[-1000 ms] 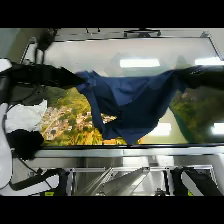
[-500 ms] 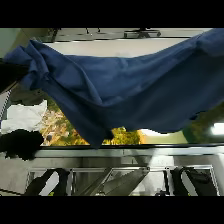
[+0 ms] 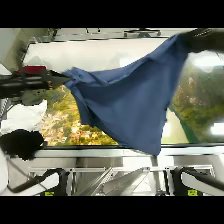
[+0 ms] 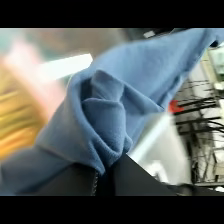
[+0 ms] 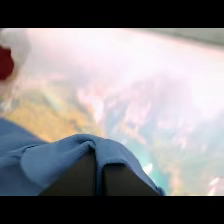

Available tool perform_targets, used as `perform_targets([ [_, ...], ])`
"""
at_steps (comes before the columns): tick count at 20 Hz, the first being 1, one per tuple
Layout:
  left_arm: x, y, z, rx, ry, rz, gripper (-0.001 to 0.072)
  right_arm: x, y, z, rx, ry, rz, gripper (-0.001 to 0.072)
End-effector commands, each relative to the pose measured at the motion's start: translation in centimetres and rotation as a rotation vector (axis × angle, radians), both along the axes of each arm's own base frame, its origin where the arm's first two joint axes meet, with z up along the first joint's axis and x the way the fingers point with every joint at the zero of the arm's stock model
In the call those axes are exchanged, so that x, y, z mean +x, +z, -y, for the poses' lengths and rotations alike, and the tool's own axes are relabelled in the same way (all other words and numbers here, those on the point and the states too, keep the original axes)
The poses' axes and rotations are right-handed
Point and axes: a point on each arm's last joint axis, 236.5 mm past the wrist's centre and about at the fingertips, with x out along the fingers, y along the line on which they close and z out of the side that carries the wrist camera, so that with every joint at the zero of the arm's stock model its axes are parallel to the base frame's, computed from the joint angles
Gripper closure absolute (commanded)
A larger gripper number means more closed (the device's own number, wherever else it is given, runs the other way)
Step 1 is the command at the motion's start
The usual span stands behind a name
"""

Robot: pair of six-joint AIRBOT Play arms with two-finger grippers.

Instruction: Fold the shirts.

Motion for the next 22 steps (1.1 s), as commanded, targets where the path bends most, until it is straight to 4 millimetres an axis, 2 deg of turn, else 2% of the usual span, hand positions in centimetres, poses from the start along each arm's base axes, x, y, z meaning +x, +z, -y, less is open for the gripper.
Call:
perform_targets([
  [1, 3.4, -12.6, -2.0, 0.172, -0.001, -0.18, 0.0599, 5.7, -12.6, -1.9, 0.063, -0.01, -0.268, 0.0687],
  [2, 4.3, -14.6, -2.6, 0.188, -0.004, -0.211, 0.0473, 6.7, -15.0, -1.9, 0.082, -0.035, -0.315, 0.0687],
  [3, 5.2, -15.9, -3.1, 0.194, 0.005, -0.24, 0.0473, 7.5, -16.9, -1.8, 0.096, -0.058, -0.351, 0.0671],
  [5, 6.4, -17.1, -4.1, 0.175, 0.012, -0.281, 0.0473, 8.2, -19.3, -1.3, 0.121, -0.096, -0.411, 0.0357],
  [6, 6.4, -17.1, -4.4, 0.162, -0.005, -0.306, 0.0472, 8.1, -19.5, -0.8, 0.121, -0.099, -0.421, 0.0309],
  [8, 5.3, -16.5, -5.0, 0.144, -0.052, -0.365, 0.0473, 6.9, -18.8, 0.6, 0.131, -0.095, -0.458, 0.0315],
  [9, 4.2, -16.7, -5.3, 0.17, -0.075, -0.399, 0.0473, 5.7, -18.3, 1.4, 0.134, -0.079, -0.491, 0.0352],
  [11, 0.9, -17.6, -5.5, 0.27, -0.129, -0.457, 0.0473, 2.1, -18.1, 3.1, 0.115, -0.025, -0.602, 0.0351],
  [13, -2.4, -18.7, -5.0, 0.374, -0.165, -0.482, 0.0474, -2.6, -19.8, 5.2, 0.067, -0.01, -0.785, 0.0352],
  [16, -6.8, -19.4, -2.7, 0.449, -0.23, -0.48, 0.0473, -8.6, -22.8, 6.9, 0.084, -0.042, -0.971, 0.0352],
  [19, -8.4, -20.0, -0.3, 0.491, -0.246, -0.424, 0.0473, -14.3, -26.1, 8.3, 0.117, -0.143, -1.078, 0.0352],
  [22, -9.3, -20.6, 1.9, 0.516, -0.273, -0.382, 0.0473, -17.9, -29.0, 9.8, 0.151, -0.304, -1.075, 0.0351],
])
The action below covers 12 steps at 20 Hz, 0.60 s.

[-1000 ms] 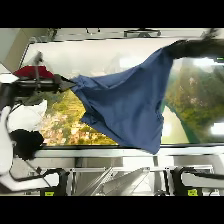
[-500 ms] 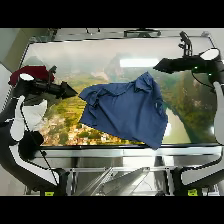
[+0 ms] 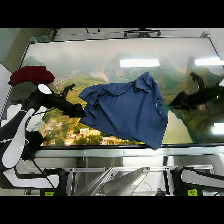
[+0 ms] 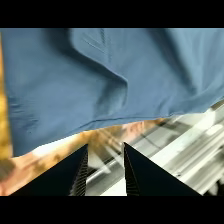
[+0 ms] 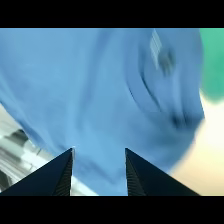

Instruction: Fold the shirts.

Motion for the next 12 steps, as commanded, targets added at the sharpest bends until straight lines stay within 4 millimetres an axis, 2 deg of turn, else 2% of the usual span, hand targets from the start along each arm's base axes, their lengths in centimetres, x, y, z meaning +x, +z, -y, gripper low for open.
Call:
perform_targets([
  [1, -1.2, -0.8, 2.1, 0.03, -0.05, 0.044, 0.0473, -5.0, -3.9, 1.3, -0.045, -0.149, -0.055, 0.0349],
  [4, -1.1, -0.2, 3.2, 0.03, -0.075, 0.056, 0.0473, -8.3, -7.6, 0.1, -0.041, -0.196, -0.141, 0.0347],
  [7, -0.6, 0.0, 3.3, 0.035, -0.043, 0.056, 0.0472, -10.5, -10.3, -1.3, -0.034, -0.2, -0.208, 0.0347],
  [12, -1.4, 0.1, 3.3, 0.034, -0.055, 0.024, 0.0472, -10.7, -12.0, -2.7, -0.057, -0.148, -0.225, 0.0347],
])
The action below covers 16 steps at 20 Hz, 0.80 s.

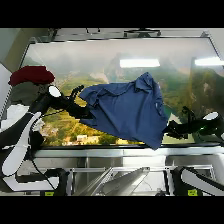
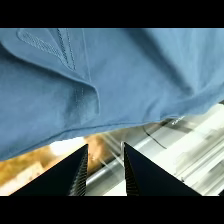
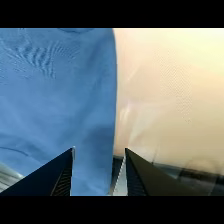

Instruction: Fold the shirts.

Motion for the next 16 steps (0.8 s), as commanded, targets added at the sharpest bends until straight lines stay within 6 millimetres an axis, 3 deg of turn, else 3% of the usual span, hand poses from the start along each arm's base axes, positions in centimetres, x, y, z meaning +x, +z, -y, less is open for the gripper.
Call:
perform_targets([
  [1, -0.1, 0.1, 0.1, 0.0, 0.003, -0.006, 0.0472, -0.4, -1.9, -0.9, -0.026, 0.032, -0.019, 0.0347],
  [4, 0.5, -0.1, 0.9, 0.005, -0.001, 0.033, 0.0471, 0.2, -1.8, -3.5, 0.043, 0.063, 0.002, 0.0348],
  [7, 0.8, -0.9, 3.1, 0.015, -0.025, 0.098, 0.0471, 1.2, -0.8, -5.4, 0.105, 0.074, 0.056, 0.0348],
  [10, 0.2, -3.3, 2.3, 0.156, -0.061, 0.131, 0.0451, 1.3, -0.6, -5.6, 0.113, 0.077, 0.067, 0.0348],
  [11, 0.5, -3.8, 1.6, 0.212, -0.057, 0.146, 0.0366, 1.3, -0.6, -5.6, 0.113, 0.077, 0.067, 0.0348],
  [12, 0.8, -3.9, 1.3, 0.239, -0.06, 0.164, 0.0207, 1.3, -0.7, -5.6, 0.113, 0.077, 0.066, 0.0348],
  [13, 1.2, -3.9, 1.4, 0.25, -0.038, 0.173, -0.0008, 1.3, -0.7, -5.6, 0.113, 0.077, 0.067, 0.0348],
  [16, 1.7, -3.8, 1.7, 0.236, -0.021, 0.19, -0.0001, 1.3, -0.7, -5.6, 0.113, 0.081, 0.069, 0.0348],
])
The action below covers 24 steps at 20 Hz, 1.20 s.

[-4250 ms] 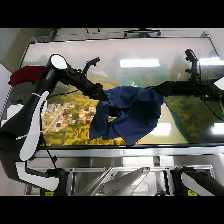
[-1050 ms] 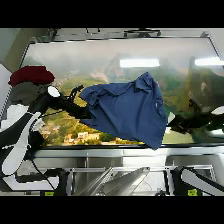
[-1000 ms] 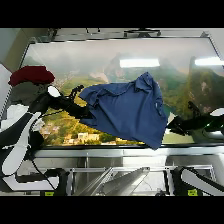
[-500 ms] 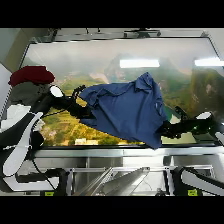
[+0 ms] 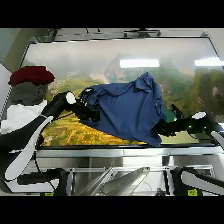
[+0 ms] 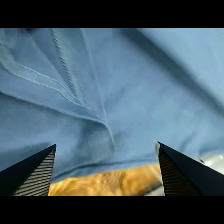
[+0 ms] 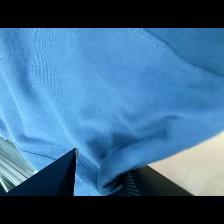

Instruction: Fold the shirts.

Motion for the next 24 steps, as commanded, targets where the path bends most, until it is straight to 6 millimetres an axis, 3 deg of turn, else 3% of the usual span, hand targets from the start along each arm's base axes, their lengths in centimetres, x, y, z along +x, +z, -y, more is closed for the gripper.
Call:
perform_targets([
  [1, 0.9, -0.3, -0.2, 0.031, 0.019, 0.04, 0.0012, 0.1, 0.1, -0.2, 0.008, 0.005, 0.009, 0.0349],
  [9, 0.1, -0.4, 0.6, 0.043, 0.033, 0.017, 0.0013, 0.4, 0.4, -0.4, 0.02, -0.003, 0.017, 0.0349],
  [13, -2.0, -3.3, 1.7, 0.079, -0.025, -0.066, 0.0015, 0.5, 0.6, -0.6, 0.033, -0.012, 0.018, 0.0349],
  [14, -2.4, -3.9, 1.5, 0.097, -0.036, -0.095, 0.0118, 0.4, 0.7, -0.7, 0.039, -0.008, 0.014, 0.0349],
  [15, -2.7, -4.1, 0.9, 0.136, -0.063, -0.133, 0.0273, 0.3, 0.8, -0.8, 0.044, -0.003, 0.01, 0.0349],
  [17, -2.4, -3.5, -0.3, 0.21, -0.094, -0.183, 0.0308, 0.1, 0.8, -0.9, 0.049, 0.007, 0.012, 0.0349],
  [18, -1.9, -2.9, -0.6, 0.232, -0.097, -0.185, 0.037, 0.1, 0.9, -0.9, 0.05, 0.007, 0.011, 0.0349],
  [19, -1.1, -2.0, -0.3, 0.225, -0.097, -0.174, 0.0422, 0.1, 0.9, -0.9, 0.05, 0.008, 0.011, 0.0349],
  [21, 0.5, -0.4, 0.5, 0.198, -0.09, -0.133, 0.0427, 0.1, 0.9, -0.9, 0.051, 0.008, 0.011, 0.0351],
  [22, 0.9, 0.1, 0.8, 0.192, -0.091, -0.12, 0.0518, 0.1, 0.9, -0.9, 0.051, 0.011, 0.013, 0.0439],
  [23, 1.2, 0.5, 0.9, 0.19, -0.092, -0.115, 0.0636, 0.1, 0.9, -0.9, 0.052, 0.018, 0.019, 0.0623],
  [24, 1.2, 0.7, 0.9, 0.189, -0.092, -0.114, 0.068, 0.0, 0.9, -1.0, 0.053, 0.019, 0.018, 0.0641],
])
